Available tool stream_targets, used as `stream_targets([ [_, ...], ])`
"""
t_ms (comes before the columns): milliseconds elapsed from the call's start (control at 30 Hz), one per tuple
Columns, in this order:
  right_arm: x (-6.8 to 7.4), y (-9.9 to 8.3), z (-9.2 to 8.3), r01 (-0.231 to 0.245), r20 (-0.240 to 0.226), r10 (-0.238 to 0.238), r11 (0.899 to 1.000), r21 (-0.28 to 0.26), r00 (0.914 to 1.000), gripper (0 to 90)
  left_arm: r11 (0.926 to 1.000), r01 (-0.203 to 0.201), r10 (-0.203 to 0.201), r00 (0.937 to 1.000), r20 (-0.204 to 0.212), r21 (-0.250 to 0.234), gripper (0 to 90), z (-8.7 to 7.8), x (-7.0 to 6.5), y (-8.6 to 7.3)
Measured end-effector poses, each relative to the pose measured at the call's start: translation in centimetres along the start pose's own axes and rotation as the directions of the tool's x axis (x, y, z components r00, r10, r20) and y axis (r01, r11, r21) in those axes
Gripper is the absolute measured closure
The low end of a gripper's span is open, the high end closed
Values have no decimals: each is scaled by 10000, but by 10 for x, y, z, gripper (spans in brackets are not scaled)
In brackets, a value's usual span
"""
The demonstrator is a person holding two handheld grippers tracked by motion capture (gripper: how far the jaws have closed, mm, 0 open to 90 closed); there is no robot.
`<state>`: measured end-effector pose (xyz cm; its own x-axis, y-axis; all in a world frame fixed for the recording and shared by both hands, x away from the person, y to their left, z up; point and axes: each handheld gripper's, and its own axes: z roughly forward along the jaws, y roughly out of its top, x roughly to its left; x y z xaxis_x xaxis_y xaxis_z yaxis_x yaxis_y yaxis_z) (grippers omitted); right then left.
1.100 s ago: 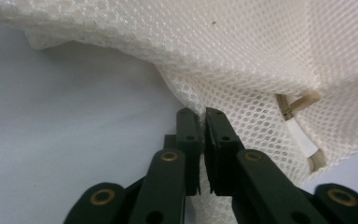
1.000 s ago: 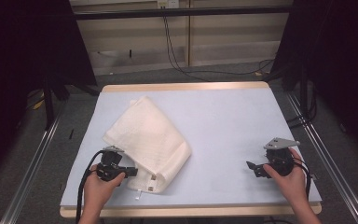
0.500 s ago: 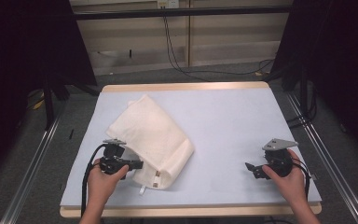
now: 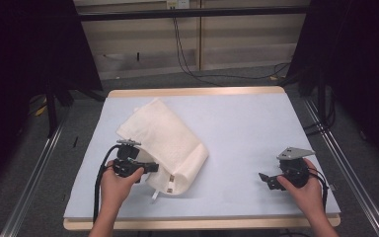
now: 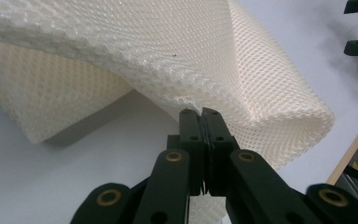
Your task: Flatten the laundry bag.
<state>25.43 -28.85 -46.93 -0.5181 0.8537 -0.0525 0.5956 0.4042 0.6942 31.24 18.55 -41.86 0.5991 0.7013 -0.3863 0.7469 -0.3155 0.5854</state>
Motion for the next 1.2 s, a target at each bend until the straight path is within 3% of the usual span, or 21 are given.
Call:
stream_targets([
  [67, 3, 1, 1, 59, -253, -59, 10000, -10, 9997, 43, 10000, -52, 52, 10000, 9, -41, 887, -2, -2, 3],
  [333, 6, 4, 4, 299, -335, -301, 9995, -76, 9990, 40, 9998, -138, 137, 9999, -56, -147, 888, -6, -6, 16],
  [567, 7, 3, 5, 223, -349, -223, 9998, -16, 9991, 40, 9988, -250, 247, 9997, -80, -411, 888, -7, -12, 30],
  [800, 14, 9, 5, 516, -752, -548, 9977, -449, 9957, 34, 9979, -265, 266, 9996, 9, -592, 889, -1, -18, 42],
  [967, 30, 22, 7, 879, -1333, -1000, 9917, -942, 9860, 34, 9979, -310, 311, 9995, 16, -576, 888, 6, -22, 47],
  [1200, 60, 47, 16, 1853, -1960, -2155, 9694, -1613, 9566, 63, 9974, -313, 323, 9994, 131, -648, 888, 13, -27, 55],
])
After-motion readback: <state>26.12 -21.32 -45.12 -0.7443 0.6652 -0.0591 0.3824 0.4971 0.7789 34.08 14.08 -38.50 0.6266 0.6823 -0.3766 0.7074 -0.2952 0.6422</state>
